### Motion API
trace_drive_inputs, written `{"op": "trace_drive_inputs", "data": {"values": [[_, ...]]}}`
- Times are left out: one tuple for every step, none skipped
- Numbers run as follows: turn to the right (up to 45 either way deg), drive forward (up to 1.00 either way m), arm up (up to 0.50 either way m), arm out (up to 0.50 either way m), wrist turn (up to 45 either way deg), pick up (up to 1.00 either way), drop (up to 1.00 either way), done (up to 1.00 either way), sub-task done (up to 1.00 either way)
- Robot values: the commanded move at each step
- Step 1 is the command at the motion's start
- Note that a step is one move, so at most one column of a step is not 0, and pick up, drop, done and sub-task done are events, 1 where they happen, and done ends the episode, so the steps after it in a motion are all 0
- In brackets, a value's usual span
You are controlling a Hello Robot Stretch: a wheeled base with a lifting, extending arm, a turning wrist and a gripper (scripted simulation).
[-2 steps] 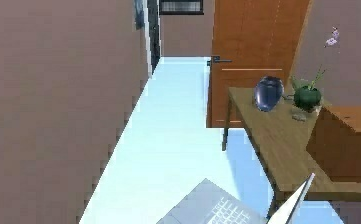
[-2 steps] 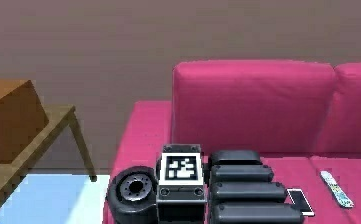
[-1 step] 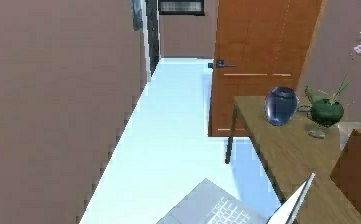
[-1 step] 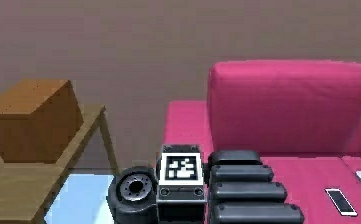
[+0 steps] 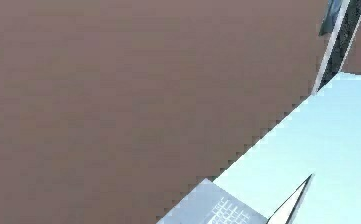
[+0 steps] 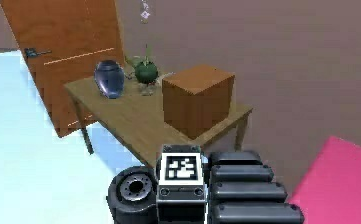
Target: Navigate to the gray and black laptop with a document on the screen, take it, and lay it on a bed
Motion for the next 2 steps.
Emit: {"op": "trace_drive_inputs", "data": {"values": [[-45.0, 0.00, 0.00, 0.00, 0.0, 0.00, 0.00, 0.00, 0.00], [0.0, 0.15, 0.00, 0.00, 0.0, 0.00, 0.00, 0.00, 0.00]]}}
